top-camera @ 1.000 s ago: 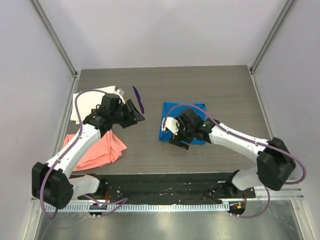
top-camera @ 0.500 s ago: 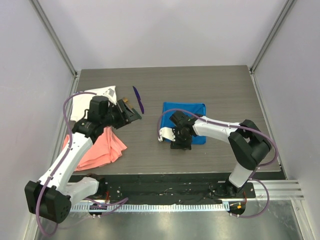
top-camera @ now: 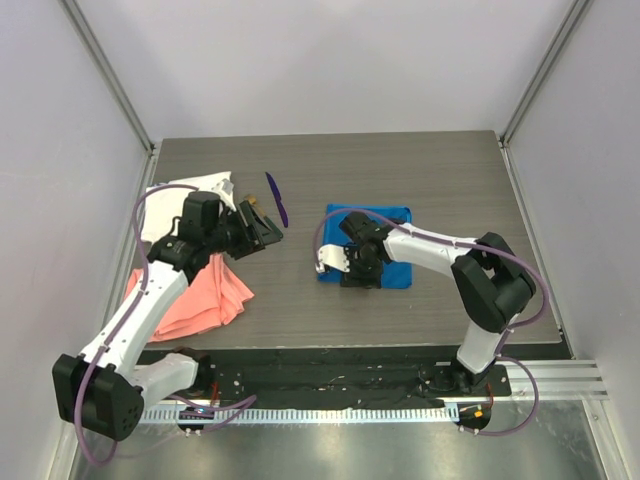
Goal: Fold the napkin into a case and place the utensils inside
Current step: Pick up the upper triangle-folded napkin from the center of the board.
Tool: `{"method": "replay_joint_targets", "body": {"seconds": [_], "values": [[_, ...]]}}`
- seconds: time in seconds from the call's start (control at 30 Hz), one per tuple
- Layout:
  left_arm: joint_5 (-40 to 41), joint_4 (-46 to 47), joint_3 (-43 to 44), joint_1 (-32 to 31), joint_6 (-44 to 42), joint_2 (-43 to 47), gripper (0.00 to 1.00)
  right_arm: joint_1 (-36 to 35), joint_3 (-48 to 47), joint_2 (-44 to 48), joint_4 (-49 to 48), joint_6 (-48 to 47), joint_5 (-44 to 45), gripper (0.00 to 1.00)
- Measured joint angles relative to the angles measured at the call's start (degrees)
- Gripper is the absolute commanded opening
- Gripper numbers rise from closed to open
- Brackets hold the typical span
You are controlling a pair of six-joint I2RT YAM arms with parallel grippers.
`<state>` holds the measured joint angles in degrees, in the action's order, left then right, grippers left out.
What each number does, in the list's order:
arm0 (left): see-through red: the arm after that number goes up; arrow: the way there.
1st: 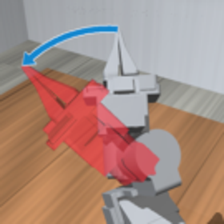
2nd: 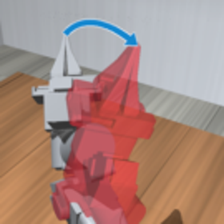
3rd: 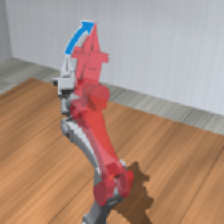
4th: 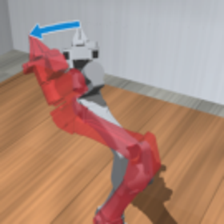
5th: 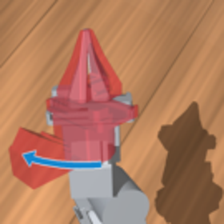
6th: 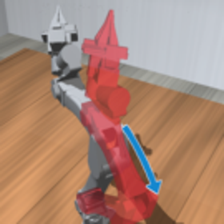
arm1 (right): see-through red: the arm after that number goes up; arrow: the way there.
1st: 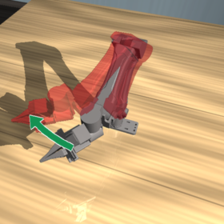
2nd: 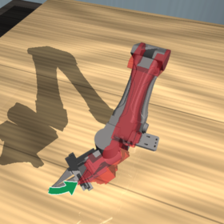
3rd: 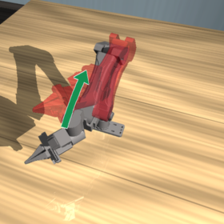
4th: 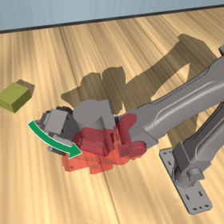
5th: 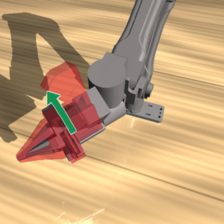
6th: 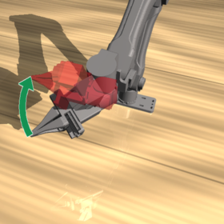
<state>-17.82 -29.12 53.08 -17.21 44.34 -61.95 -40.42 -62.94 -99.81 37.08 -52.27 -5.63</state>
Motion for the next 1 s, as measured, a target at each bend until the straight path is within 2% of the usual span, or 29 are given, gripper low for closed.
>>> {"method": "replay_joint_targets", "body": {"seconds": [0.23,0.43,0.6,0.9,1.0], "values": [[-0.6,0.0,0.0,0.0,0.0,-1.4,0.55,1.1,-0.6,-1.6,0.0,-0.6,-1.1,0.61],[-0.7,-0.5,0.1,0.0,-0.3,-2.5,0.55,1.2,-0.1,-1.6,-0.1,-0.3,-1.7,0.50],[-0.7,-0.9,0.1,0.2,-0.5,-2.9,0.55,1.0,0.2,-1.6,0.4,0.4,-2.6,0.31],[-1.0,-1.2,0.0,0.9,-1.3,-3.7,0.56,0.0,0.1,-1.8,-0.2,1.9,-2.4,0.13],[-1.7,-0.7,-0.7,0.9,-1.4,-3.8,0.59,0.0,0.1,-1.8,-0.6,2.7,-2.4,0.03]]}}
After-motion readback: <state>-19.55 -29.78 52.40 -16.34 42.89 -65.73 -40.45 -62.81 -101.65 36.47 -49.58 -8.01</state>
